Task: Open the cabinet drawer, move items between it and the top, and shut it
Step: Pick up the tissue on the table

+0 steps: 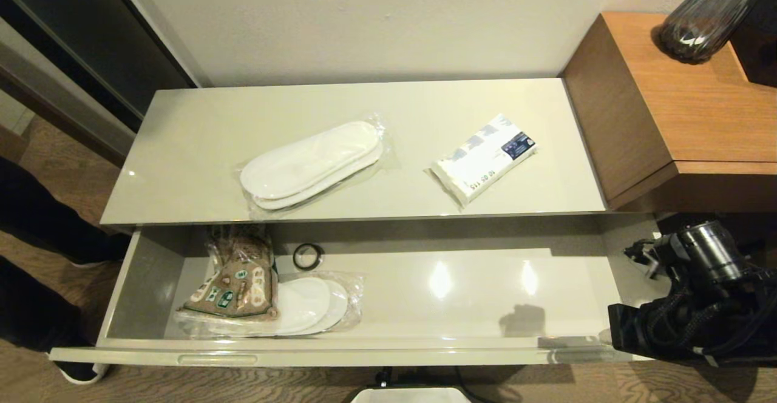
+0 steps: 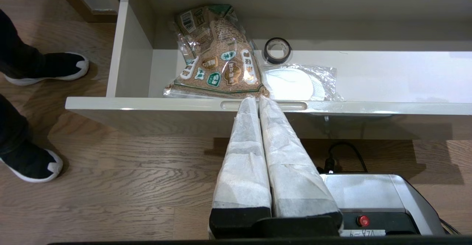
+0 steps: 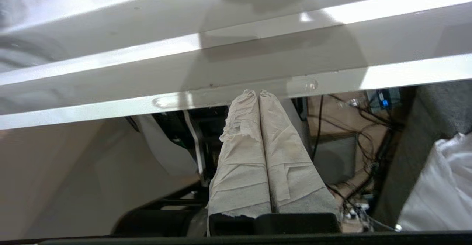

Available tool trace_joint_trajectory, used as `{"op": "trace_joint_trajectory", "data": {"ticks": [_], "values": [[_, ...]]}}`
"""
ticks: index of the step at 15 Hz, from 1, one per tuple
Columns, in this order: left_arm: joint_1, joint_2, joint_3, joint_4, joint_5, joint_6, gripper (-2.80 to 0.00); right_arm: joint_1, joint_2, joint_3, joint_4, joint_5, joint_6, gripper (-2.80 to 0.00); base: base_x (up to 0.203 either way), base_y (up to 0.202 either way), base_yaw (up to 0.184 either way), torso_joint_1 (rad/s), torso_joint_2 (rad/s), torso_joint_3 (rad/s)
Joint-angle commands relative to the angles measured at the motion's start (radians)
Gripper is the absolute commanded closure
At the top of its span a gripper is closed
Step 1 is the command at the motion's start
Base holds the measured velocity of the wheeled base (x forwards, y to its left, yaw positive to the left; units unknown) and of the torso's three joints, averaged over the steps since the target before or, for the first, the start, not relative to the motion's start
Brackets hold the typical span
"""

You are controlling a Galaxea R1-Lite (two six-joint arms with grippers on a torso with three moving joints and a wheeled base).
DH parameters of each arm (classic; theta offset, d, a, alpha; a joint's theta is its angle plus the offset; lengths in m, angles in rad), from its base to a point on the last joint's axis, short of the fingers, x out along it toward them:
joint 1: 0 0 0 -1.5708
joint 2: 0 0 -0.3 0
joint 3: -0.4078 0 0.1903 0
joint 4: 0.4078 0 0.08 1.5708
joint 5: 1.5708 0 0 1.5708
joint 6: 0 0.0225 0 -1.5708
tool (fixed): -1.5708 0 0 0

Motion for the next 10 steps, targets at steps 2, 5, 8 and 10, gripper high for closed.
{"op": "trace_joint_trajectory", "data": {"ticks": [2, 5, 8, 10], "values": [[0.000, 0.000, 0.000, -0.001, 0.000, 0.000, 0.00, 0.008, -0.090, 0.011, 0.000, -0.004, 0.000, 0.00, 0.000, 0.000, 0.000, 0.000, 0.00, 0.000], [0.000, 0.000, 0.000, -0.001, 0.000, 0.000, 0.00, 0.015, -0.136, -0.086, 0.026, -0.053, -0.017, 0.00, 0.000, 0.000, 0.000, 0.000, 0.00, 0.000], [0.000, 0.000, 0.000, -0.001, 0.000, 0.000, 0.00, 0.021, -0.135, -0.298, 0.137, -0.093, -0.062, 0.00, 0.000, 0.000, 0.000, 0.000, 0.00, 0.000], [0.000, 0.000, 0.000, -0.001, 0.000, 0.000, 0.00, 0.036, -0.105, -0.455, 0.197, -0.120, -0.073, 0.00, 0.000, 0.000, 0.000, 0.000, 0.00, 0.000]]}}
